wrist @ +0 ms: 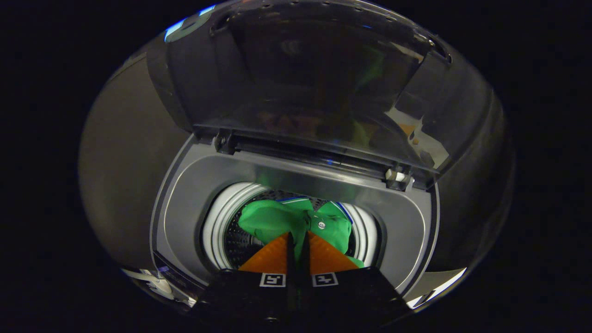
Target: Put the clothes into the washing machine and then close the washing machine lid.
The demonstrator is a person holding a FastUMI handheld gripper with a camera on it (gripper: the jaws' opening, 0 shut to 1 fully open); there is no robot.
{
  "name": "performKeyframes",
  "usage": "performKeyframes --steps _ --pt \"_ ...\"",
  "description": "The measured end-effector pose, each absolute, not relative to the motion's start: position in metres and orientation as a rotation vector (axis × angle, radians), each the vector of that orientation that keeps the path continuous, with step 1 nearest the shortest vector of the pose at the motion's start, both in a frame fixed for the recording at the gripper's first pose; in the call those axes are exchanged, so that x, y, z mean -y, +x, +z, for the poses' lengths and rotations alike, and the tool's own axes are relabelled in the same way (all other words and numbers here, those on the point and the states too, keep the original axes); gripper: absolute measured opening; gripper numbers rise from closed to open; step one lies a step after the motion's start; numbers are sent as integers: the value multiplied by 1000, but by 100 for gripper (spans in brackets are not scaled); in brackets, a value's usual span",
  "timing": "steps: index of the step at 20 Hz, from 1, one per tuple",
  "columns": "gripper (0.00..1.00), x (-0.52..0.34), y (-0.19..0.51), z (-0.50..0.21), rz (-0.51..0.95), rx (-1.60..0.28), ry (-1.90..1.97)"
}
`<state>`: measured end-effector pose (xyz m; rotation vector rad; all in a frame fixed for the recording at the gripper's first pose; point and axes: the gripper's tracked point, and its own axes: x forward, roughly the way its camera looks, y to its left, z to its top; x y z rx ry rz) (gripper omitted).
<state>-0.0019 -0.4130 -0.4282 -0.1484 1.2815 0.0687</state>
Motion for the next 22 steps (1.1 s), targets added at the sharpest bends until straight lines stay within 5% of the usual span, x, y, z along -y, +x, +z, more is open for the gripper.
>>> performKeyframes --steps 4,9,15,22 --pt "13 419 2 -445 26 -1242 -150" --pt "97 417 10 -440 1 -1231 -125" --pt "99 404 -2 -399 -16 -1217 -47" --pt "99 402 72 -283 11 -900 -83"
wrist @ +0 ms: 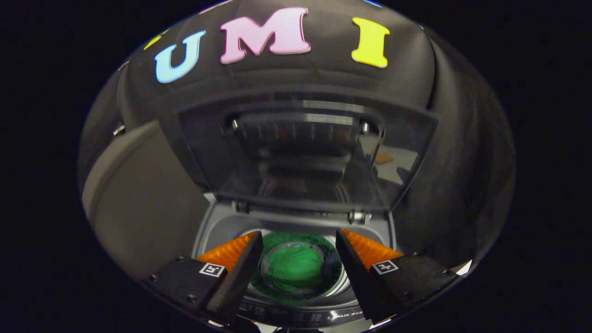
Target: Put the clothes into the washing machine and then close the washing machine lid.
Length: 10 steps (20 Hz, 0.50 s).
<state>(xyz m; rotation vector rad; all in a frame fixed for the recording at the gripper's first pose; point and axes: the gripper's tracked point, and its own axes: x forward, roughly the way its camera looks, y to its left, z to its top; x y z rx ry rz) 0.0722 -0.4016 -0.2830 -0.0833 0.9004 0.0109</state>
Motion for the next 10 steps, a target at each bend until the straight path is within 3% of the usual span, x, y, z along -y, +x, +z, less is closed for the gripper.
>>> performKeyframes --steps 6,10 --pt "98 381 203 -161 36 -546 -78" --pt "98 405 222 -232 -36 -754 -128"
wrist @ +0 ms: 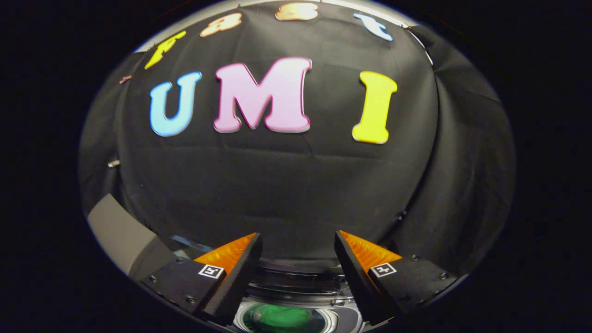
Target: Put the clothes into the washing machine and then close the washing machine lid.
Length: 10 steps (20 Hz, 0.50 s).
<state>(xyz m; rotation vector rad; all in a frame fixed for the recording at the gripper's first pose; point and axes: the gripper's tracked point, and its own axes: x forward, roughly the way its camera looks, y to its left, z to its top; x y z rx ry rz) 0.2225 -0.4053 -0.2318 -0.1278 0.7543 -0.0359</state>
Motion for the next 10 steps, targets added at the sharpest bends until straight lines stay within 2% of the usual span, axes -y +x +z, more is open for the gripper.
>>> performKeyframes --steps 2,5,10 --pt "100 405 219 -231 -44 -757 21" --pt "100 405 219 -236 2 -724 17" --pt "100 402 219 -230 -13 -624 2"
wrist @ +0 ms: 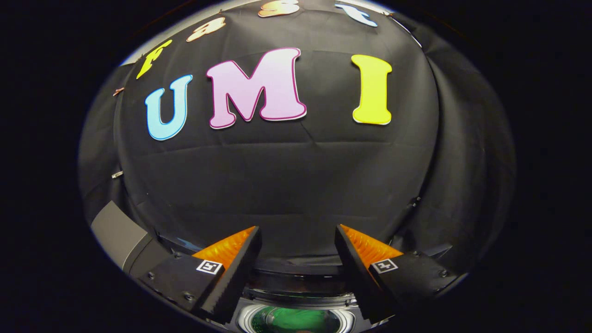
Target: Put the clothes into the washing machine and then close the washing machine lid.
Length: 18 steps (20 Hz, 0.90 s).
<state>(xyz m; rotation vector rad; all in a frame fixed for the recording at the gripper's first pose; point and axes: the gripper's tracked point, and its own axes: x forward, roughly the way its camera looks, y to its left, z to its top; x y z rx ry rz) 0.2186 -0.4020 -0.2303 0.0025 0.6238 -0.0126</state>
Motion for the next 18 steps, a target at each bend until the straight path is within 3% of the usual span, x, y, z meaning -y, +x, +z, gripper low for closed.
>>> performKeyframes --steps 18 --pt "100 395 123 -213 -151 -649 -65"
